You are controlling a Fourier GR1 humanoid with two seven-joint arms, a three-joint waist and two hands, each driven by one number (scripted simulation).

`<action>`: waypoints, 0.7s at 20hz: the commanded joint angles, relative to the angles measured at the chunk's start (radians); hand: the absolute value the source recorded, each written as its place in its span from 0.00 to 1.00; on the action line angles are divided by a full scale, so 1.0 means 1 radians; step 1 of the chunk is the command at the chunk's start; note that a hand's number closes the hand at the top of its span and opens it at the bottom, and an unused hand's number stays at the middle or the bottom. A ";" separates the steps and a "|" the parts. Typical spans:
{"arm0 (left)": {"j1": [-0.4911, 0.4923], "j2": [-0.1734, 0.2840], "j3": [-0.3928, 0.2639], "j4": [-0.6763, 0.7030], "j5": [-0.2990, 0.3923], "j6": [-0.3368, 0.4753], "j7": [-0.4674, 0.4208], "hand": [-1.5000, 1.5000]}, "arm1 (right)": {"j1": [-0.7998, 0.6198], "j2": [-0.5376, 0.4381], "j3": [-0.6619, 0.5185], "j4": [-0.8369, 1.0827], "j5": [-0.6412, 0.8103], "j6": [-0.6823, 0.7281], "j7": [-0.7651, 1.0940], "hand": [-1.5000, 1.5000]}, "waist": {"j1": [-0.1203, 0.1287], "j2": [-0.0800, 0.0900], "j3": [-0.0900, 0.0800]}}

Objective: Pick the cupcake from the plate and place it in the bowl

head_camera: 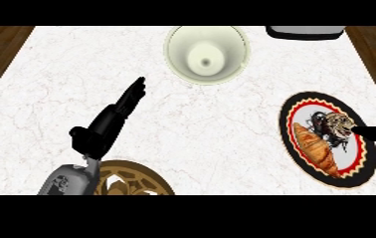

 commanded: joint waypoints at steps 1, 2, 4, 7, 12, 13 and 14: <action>0.011 -0.019 -0.017 0.005 -0.015 0.009 -0.016 0.50 | -0.064 -0.060 0.067 -0.031 -0.092 0.303 0.218 0.00 | 0.008 -0.002 -0.002; 0.002 0.019 0.012 0.001 0.005 -0.024 -0.018 0.50 | -0.092 -0.065 0.060 -0.023 -0.135 0.363 0.260 0.00 | 0.010 -0.001 0.000; -0.013 -0.008 0.002 -0.001 0.000 -0.001 0.016 0.50 | -0.165 -0.081 0.064 -0.030 -0.199 0.478 0.367 0.00 | 0.011 0.000 0.002; -0.005 -0.031 -0.005 0.014 -0.016 0.013 -0.007 0.50 | -0.246 -0.073 0.046 -0.040 -0.284 0.565 0.520 0.00 | -0.007 -0.001 0.003; -0.014 -0.010 0.030 0.013 -0.006 -0.009 0.022 0.50 | -0.344 -0.039 0.057 0.028 -0.328 0.598 0.599 0.00 | -0.010 -0.001 0.005; -0.008 -0.046 -0.002 -0.018 -0.026 0.026 0.045 0.50 | -0.349 -0.027 0.081 0.030 -0.320 0.590 0.628 0.00 | -0.008 -0.002 0.005; 0.038 -0.003 0.021 -0.043 -0.008 -0.014 0.003 0.50 | -0.363 -0.032 0.064 0.041 -0.333 0.587 0.640 0.00 | -0.006 -0.003 0.005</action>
